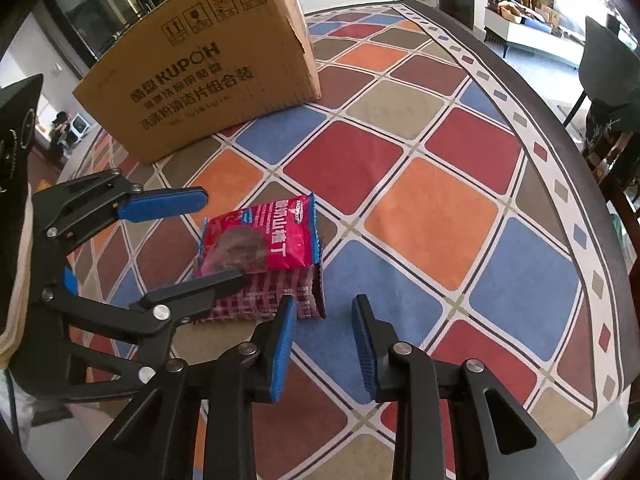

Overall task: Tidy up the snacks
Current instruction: 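Grasp the red wafer bag with the left tool while the right tool grasps the wafer box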

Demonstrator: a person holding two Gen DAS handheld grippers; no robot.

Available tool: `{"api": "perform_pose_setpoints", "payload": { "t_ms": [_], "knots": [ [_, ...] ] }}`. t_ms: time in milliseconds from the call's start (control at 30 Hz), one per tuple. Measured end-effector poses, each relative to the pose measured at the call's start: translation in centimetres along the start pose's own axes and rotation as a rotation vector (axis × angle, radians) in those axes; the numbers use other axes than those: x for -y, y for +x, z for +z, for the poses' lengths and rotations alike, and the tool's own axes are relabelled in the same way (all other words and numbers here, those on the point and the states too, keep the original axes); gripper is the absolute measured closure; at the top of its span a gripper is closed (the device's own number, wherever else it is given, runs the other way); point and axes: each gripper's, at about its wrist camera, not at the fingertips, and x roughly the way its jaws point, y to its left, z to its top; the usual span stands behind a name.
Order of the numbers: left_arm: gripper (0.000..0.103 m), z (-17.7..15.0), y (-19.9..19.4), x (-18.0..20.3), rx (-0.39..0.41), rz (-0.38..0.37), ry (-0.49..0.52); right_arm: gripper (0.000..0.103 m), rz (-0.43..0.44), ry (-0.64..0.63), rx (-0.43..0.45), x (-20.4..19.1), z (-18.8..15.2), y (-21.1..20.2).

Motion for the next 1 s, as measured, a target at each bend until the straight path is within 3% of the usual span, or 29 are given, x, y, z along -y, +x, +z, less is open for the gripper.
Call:
{"api": "perform_pose_setpoints", "payload": {
  "t_ms": [333, 700, 833, 1000],
  "knots": [
    [0.045, 0.8, 1.2, -0.4, -0.007, -0.048, 0.001, 0.082, 0.003, 0.021, 0.007, 0.4, 0.2, 0.2],
    [0.045, 1.0, 2.2, -0.9, -0.024, -0.090, -0.035, 0.099, 0.016, 0.012, 0.006, 0.2, 0.3, 0.3],
    [0.058, 1.0, 2.1, -0.8, -0.024, -0.095, -0.042, 0.101, 0.029, 0.025, 0.006, 0.4, 0.2, 0.2],
    [0.060, 1.0, 1.8, -0.9, -0.023, -0.077, -0.075, 0.101, 0.031, 0.025, 0.012, 0.3, 0.1, -0.1]
  ]
}}
